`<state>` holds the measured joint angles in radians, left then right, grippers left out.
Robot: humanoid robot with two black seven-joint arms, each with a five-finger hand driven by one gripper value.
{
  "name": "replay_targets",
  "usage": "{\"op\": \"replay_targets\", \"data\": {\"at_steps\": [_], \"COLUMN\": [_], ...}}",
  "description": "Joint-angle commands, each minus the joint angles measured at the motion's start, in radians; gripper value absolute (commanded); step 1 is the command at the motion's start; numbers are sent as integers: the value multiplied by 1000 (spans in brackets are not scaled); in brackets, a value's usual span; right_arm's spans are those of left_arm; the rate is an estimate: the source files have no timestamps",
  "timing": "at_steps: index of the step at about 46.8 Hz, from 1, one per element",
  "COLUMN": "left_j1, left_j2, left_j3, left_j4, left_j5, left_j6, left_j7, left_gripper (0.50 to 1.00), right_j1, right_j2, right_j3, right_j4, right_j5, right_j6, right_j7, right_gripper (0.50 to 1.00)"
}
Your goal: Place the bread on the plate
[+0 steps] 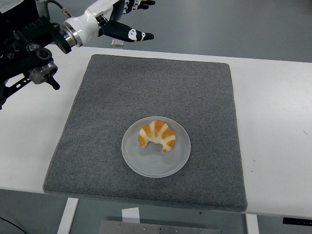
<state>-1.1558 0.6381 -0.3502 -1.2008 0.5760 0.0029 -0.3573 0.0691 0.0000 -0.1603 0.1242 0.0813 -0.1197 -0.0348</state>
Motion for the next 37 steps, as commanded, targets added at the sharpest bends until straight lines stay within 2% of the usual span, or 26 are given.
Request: {"op": "replay_targets", "data": {"at_steps": [1,10,19,24,37], "left_j1": [-22,-54,-62,-47,21], "left_j2": [3,2,0,-3,-20], "left_j3": [-10,-13,-12,-10,-9], "left_j4": [44,170,308,369,484], "left_j5": [-65,-198,-378,-467,-645], "left_j6": [-32,-98,-210,-280,-409], "left_j7": [0,0,3,4,8], "left_gripper": [960,962,962,962,964], "right_j1": [0,0,0,0,0], "right_j2": [0,0,0,0,0], "right_j3": [1,1,1,-1,1], "right_j4": [0,0,0,0,0], "right_j5": [0,0,0,0,0], "right_j6": [0,0,0,0,0], "right_j7": [0,0,0,0,1], "right_gripper": [952,952,952,952,952]}}
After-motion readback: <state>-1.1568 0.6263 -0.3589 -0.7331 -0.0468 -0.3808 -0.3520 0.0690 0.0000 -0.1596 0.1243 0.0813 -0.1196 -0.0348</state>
